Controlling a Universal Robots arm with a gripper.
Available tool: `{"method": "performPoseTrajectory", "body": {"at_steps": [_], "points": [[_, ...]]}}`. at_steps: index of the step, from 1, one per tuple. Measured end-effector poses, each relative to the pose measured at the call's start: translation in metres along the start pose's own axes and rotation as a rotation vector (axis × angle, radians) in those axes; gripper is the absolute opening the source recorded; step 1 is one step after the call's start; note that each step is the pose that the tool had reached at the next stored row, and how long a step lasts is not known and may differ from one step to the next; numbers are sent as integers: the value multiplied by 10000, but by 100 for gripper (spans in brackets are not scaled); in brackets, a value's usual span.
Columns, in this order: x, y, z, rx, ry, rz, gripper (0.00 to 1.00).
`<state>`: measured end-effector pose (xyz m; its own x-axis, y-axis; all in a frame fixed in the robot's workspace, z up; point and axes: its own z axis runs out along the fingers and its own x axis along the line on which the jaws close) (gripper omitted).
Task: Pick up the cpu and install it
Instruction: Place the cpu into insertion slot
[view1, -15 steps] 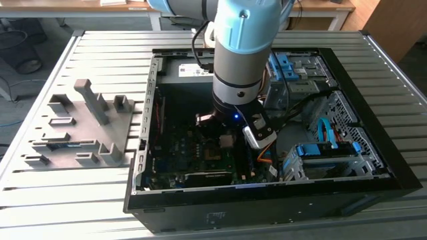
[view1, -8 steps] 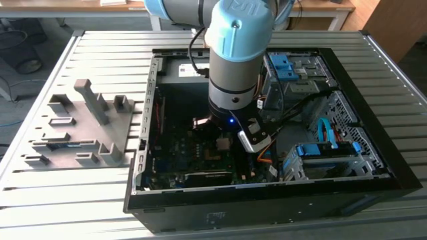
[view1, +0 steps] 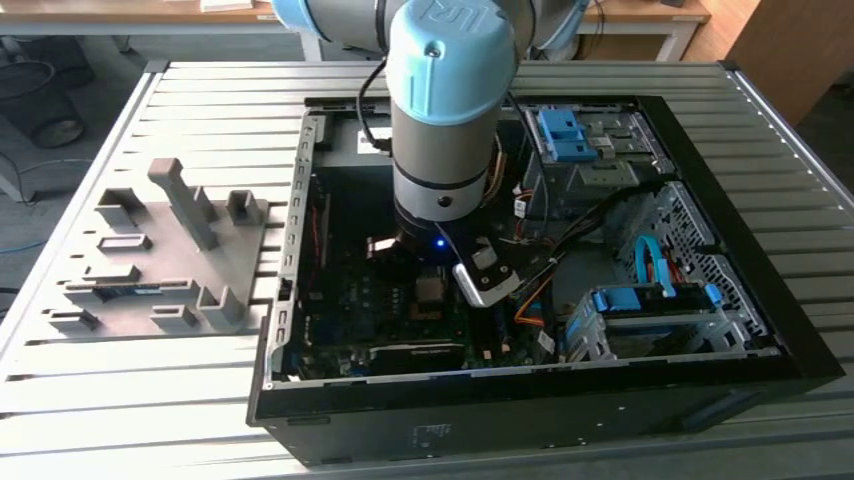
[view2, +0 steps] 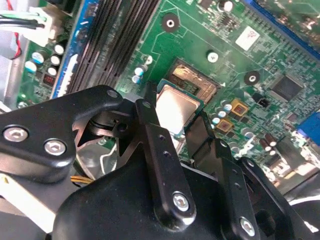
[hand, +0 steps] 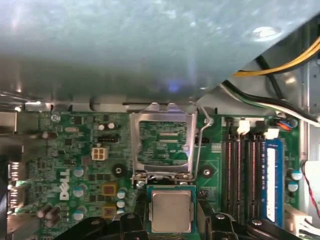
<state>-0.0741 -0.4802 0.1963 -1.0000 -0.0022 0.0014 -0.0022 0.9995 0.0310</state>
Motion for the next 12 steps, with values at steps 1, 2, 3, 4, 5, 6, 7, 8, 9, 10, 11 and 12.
{"method": "performPoseTrajectory", "body": {"at_steps": [1, 2, 3, 4, 5, 6, 7, 8, 9, 10, 11, 12], "points": [[10, -6, 1, 12, 1, 0, 47], [20, -18, 3, 25, 1, 0, 47], [24, -31, 5, 37, 0, -1, 47], [26, -42, 7, 59, 1, -1, 47], [27, -50, 10, 95, 0, 0, 47], [29, -54, 14, 153, -1, 2, 47], [31, -56, 15, 238, -1, 4, 47], [34, -57, 20, 296, 0, 8, 47], [41, -57, 28, 314, 1, 15, 47], [48, -57, 36, 315, 1, 21, 47], [54, -57, 46, 314, 0, 25, 47], [60, -58, 57, 313, 0, 26, 47]]}}
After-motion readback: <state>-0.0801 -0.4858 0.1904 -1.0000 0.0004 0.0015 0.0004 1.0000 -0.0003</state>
